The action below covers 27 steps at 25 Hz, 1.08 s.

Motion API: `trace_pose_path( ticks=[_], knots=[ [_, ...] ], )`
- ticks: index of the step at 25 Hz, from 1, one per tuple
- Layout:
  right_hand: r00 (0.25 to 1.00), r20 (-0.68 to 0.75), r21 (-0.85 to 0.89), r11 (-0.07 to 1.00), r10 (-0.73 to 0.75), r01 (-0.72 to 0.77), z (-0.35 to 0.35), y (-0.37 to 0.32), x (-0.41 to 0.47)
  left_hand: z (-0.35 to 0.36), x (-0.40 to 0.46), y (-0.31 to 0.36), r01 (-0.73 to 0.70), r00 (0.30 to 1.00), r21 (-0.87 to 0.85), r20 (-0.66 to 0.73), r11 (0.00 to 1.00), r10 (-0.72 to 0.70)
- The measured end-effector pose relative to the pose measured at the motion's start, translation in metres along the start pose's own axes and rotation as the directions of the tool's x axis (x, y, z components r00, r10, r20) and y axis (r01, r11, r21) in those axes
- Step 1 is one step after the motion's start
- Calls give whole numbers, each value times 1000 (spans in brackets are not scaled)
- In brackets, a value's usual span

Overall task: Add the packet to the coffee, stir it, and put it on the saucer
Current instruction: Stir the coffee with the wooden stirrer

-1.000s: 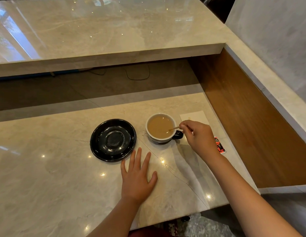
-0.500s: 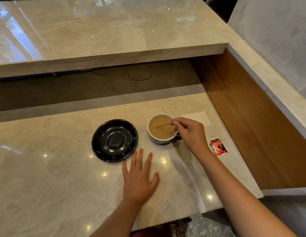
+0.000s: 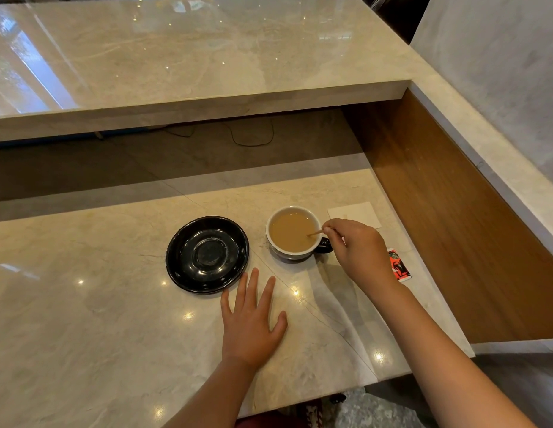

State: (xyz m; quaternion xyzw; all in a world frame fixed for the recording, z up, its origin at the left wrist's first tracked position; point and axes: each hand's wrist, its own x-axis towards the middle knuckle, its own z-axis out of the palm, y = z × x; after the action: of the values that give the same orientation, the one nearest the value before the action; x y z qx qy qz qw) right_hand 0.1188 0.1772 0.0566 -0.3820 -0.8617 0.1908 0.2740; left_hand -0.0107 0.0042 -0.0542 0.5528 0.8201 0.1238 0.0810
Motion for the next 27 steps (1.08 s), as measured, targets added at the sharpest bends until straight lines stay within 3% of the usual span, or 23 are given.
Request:
trace_pose_path(
  ticks=[5, 9, 13, 16, 20, 24, 27],
  knots=[
    [993, 39, 63, 992, 108, -111, 0, -9, -4, 1, 0, 0, -2, 1000, 4, 1, 1000, 2],
    [967, 101, 299, 920, 235, -255, 9, -18, -4, 0, 0, 1, -5, 1000, 2, -1, 1000, 5],
    [956, 99, 383, 876, 276, -292, 16, -18, 2, -1, 0, 1, -2, 1000, 0, -3, 1000, 2],
    [973, 38, 328, 917, 229, -229, 16, -12, 8, -1, 0, 1, -4, 1000, -5, -5, 1000, 3],
    [994, -39, 105, 990, 100, -95, 11, 0, 4, -1, 0, 1, -6, 1000, -4, -12, 1000, 6],
    [997, -60, -88, 995, -42, 37, 3, -2, -6, 0, 0, 0, -6, 1000, 0, -9, 1000, 6],
    [999, -37, -118, 993, -25, 20, -1, -5, -15, 1, 0, 0, -5, 1000, 4, -10, 1000, 5]
  ],
)
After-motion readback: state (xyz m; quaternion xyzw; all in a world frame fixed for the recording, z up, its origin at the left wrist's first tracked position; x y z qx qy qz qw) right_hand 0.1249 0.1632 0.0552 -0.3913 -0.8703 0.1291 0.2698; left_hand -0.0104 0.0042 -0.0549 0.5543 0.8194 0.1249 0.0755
